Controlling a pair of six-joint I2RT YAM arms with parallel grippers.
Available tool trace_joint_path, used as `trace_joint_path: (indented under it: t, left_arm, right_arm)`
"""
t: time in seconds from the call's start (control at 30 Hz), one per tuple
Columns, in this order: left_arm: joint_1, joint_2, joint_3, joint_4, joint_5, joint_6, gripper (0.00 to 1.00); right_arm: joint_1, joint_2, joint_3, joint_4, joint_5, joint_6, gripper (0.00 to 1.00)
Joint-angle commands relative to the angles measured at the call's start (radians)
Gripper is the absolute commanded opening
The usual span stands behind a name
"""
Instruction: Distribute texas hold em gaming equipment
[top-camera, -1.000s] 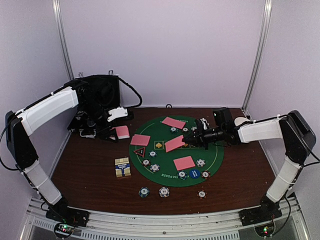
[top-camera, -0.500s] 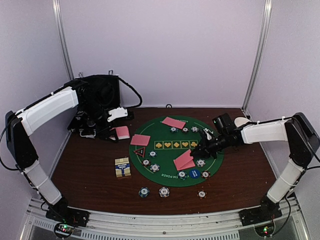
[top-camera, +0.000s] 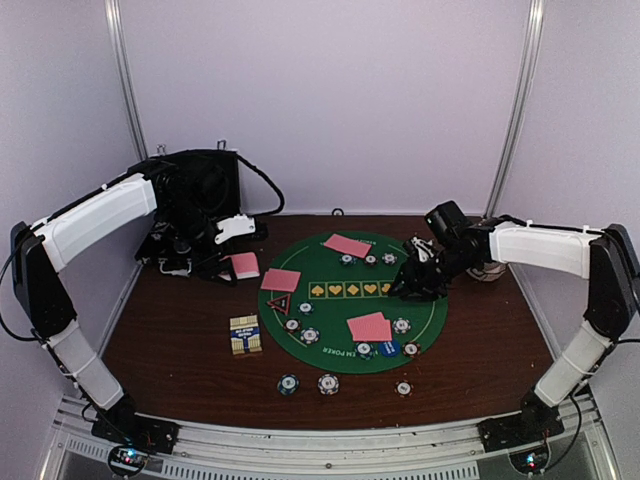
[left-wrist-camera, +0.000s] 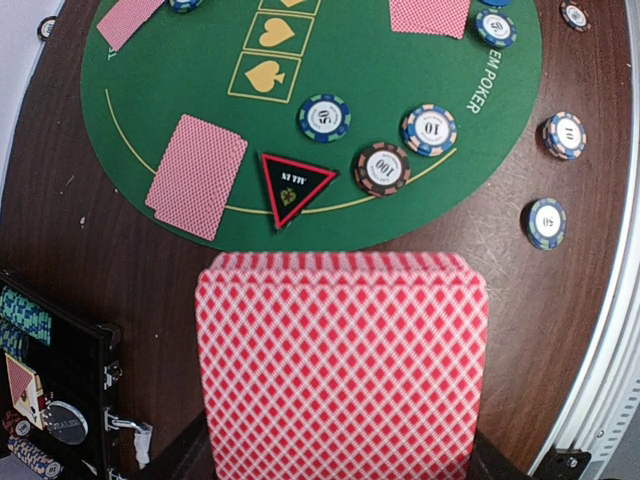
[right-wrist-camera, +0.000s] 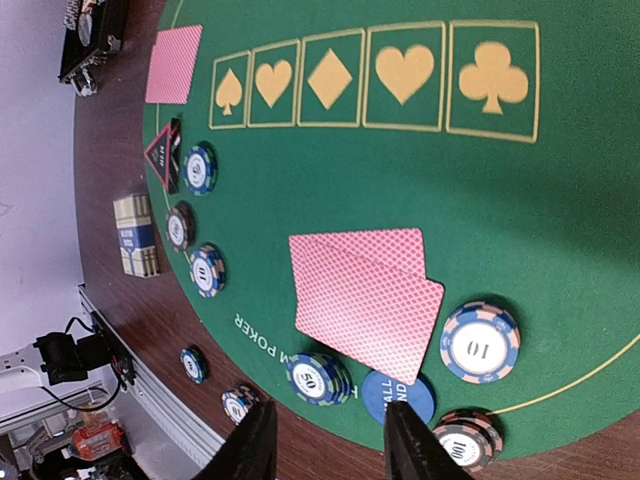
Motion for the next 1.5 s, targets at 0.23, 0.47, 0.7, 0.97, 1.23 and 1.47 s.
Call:
trace_joint_path:
  t: [0.23,0.47,0.7,0.97,1.23,1.47]
  left_arm:
    - [0.006,-0.018,0.014,-0.003,0.025,0.005,0.00]
    - [0.006,-0.022,0.014,-0.007,0.019,0.007,0.00]
    - [0.006,-0.019,0.017,-0.009,0.019,0.011,0.00]
    - [0.006,-0.016,0.017,-0.010,0.018,0.011,0.00]
    - [0.006,-0.013,0.020,-0.014,0.019,0.010,0.00]
    - [0.006,-0.014,0.019,-0.017,0.024,0.013,0.00]
  right_arm:
    - [0.114,0.233,0.296,-0.055,0.137,-0.123,0.37]
    - [0.179,0.377,0.379,-0.021,0.241,-0.157,0.30]
    - [0.201,0.423,0.315,0.053,0.310,-0.157,0.26]
    - [0.215,0.416,0.227,0.094,0.334,-0.157,0.24]
    - [0.228,0.342,0.112,0.114,0.330,-0.132,0.21]
    - [0.234,0.285,0.088,0.091,0.323,-0.126,0.20]
